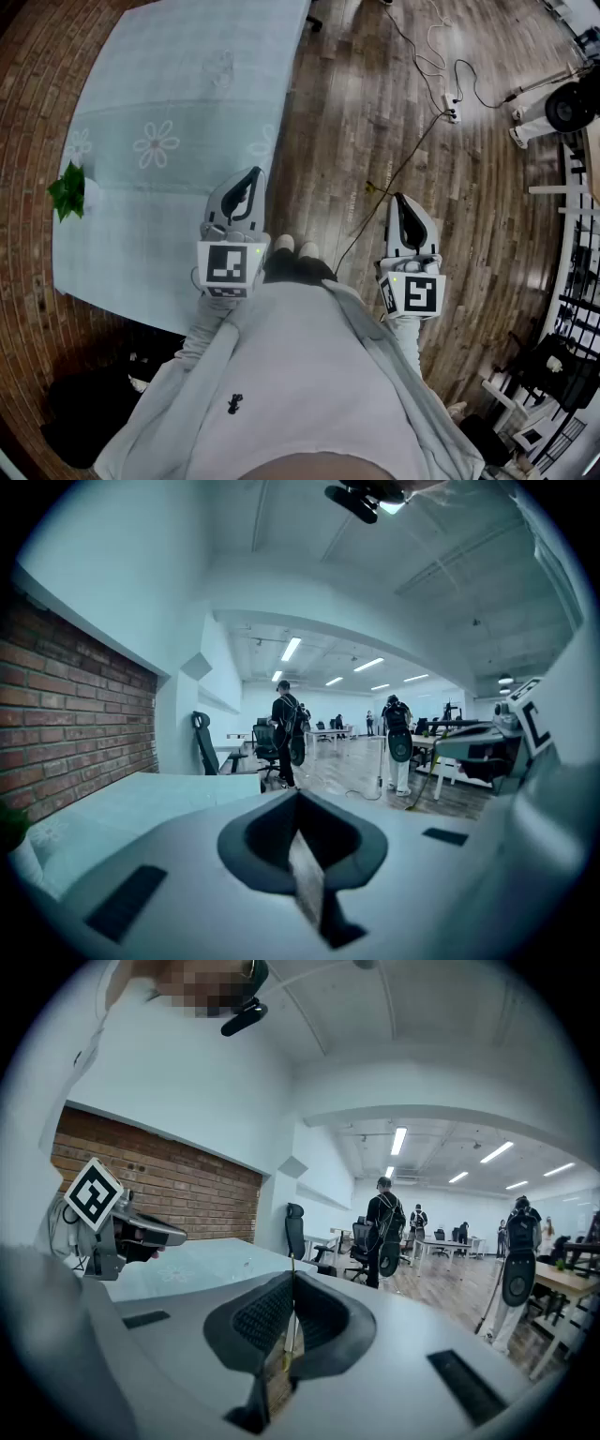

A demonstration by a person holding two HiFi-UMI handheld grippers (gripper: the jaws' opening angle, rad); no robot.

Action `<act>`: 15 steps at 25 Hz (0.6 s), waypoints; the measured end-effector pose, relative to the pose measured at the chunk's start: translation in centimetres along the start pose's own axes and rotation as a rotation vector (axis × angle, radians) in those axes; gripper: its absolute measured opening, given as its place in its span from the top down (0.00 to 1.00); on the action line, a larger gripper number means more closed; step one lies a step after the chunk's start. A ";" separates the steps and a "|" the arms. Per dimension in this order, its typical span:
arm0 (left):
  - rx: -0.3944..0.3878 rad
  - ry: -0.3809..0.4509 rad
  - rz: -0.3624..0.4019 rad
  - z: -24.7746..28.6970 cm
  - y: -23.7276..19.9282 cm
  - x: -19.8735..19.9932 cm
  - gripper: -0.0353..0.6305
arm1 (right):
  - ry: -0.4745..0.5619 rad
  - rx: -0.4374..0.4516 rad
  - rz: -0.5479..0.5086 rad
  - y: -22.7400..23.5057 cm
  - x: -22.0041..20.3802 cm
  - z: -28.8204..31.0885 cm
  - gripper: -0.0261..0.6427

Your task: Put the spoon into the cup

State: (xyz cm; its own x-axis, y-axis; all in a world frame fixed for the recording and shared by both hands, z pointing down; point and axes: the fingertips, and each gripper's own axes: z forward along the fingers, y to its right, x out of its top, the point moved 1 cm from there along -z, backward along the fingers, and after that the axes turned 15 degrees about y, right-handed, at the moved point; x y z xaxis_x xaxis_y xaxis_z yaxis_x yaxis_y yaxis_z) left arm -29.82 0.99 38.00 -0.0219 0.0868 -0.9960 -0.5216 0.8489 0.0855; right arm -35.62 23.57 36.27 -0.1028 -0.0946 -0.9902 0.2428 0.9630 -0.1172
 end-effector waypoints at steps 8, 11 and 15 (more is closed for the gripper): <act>0.016 -0.009 0.031 1.4 0.4 0.2 0.92 | 0.023 0.005 0.032 1.5 -0.7 0.5 0.93; 0.023 -0.002 0.038 1.7 0.8 0.4 0.92 | 0.032 0.009 0.051 2.0 -1.0 0.3 0.93; 0.033 0.010 0.044 2.7 1.3 0.6 0.92 | 0.035 0.015 0.055 2.9 -1.4 0.5 0.93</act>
State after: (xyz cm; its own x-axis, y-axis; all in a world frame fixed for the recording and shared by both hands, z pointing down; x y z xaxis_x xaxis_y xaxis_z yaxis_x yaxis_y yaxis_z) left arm -28.22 3.53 37.59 -0.0530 0.1191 -0.9915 -0.4918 0.8610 0.1297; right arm -34.29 26.37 37.26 -0.1223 -0.0321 -0.9920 0.2631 0.9627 -0.0636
